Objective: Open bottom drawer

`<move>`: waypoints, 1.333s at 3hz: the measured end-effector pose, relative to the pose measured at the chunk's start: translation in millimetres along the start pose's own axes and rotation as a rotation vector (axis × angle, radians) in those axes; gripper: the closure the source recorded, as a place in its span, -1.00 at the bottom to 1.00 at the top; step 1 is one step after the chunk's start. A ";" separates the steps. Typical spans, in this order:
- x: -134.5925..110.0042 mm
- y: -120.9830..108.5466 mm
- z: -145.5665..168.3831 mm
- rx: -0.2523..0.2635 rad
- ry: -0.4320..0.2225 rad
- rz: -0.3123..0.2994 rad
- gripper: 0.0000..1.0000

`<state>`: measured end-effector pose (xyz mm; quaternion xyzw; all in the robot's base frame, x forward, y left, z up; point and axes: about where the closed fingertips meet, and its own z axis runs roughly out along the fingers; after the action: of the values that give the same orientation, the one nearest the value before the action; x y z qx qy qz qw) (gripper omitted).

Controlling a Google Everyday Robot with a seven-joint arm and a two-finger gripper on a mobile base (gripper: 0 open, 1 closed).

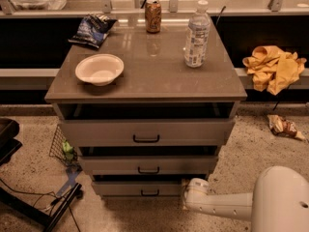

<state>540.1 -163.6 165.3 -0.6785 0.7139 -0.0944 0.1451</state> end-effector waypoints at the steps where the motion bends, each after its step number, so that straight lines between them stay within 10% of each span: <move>1: -0.1 1.1 0.7 -0.002 0.000 0.000 0.21; 3: -0.4 -0.8 -4.9 -0.002 0.000 0.000 1.00; 4: -0.5 -1.3 -6.7 -0.002 0.000 0.000 1.00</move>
Offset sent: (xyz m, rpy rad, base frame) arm -0.0628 -0.0456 0.0117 0.0163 0.0301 -0.0864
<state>539.1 -163.5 172.0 -0.6785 0.7141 -0.0938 0.1445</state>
